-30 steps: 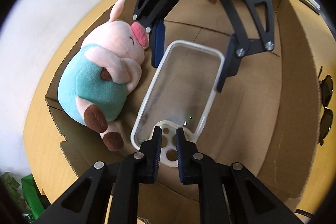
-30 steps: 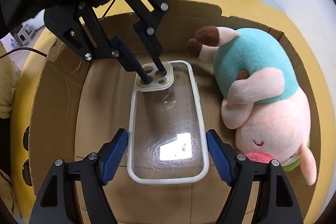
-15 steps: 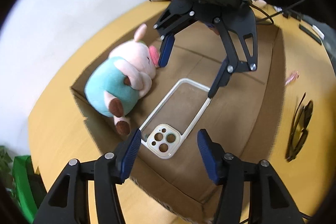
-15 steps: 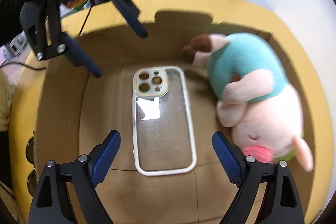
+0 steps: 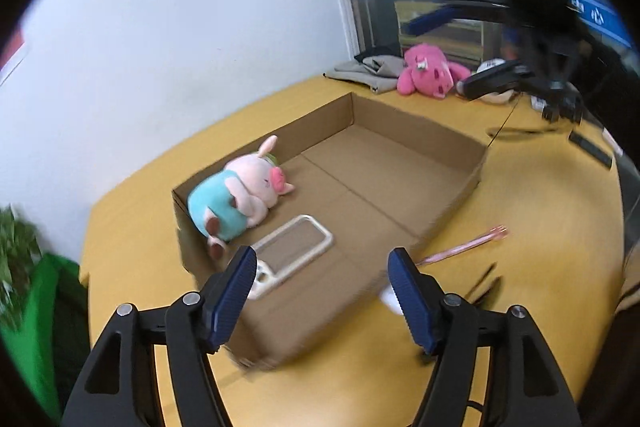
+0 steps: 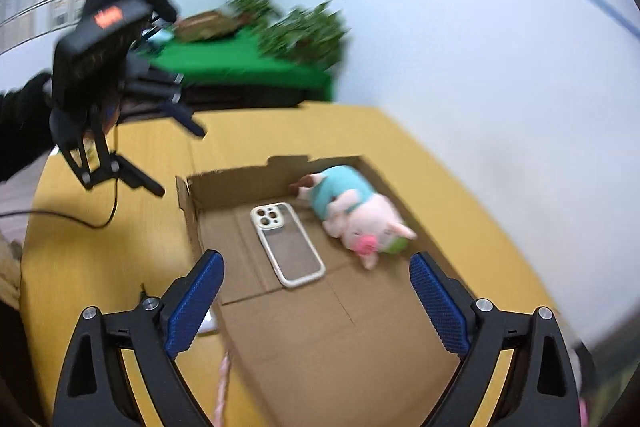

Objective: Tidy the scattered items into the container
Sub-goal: 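Withdraw both grippers from the box toward the black sunglasses, then close the left gripper on the black sunglasses while the right gripper grips the other lens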

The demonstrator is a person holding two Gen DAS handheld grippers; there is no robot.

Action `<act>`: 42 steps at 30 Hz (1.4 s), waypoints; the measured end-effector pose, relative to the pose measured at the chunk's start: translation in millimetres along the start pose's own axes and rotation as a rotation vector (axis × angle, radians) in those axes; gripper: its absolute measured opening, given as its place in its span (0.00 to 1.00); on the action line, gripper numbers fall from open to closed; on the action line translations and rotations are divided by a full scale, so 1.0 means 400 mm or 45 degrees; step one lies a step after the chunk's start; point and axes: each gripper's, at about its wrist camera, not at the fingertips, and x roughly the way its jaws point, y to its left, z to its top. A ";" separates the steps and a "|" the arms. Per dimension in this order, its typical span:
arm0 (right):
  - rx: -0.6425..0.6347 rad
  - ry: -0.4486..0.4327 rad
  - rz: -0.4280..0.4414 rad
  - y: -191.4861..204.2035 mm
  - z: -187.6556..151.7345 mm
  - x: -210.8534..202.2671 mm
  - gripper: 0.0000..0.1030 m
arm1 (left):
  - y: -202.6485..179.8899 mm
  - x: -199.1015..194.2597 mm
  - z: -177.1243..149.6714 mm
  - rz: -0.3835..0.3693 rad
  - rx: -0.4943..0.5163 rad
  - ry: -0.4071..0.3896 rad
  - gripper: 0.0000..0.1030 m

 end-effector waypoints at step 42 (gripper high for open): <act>0.104 0.322 0.560 0.343 -0.407 0.223 0.35 | -0.181 0.298 -0.264 -0.476 -0.259 0.339 0.66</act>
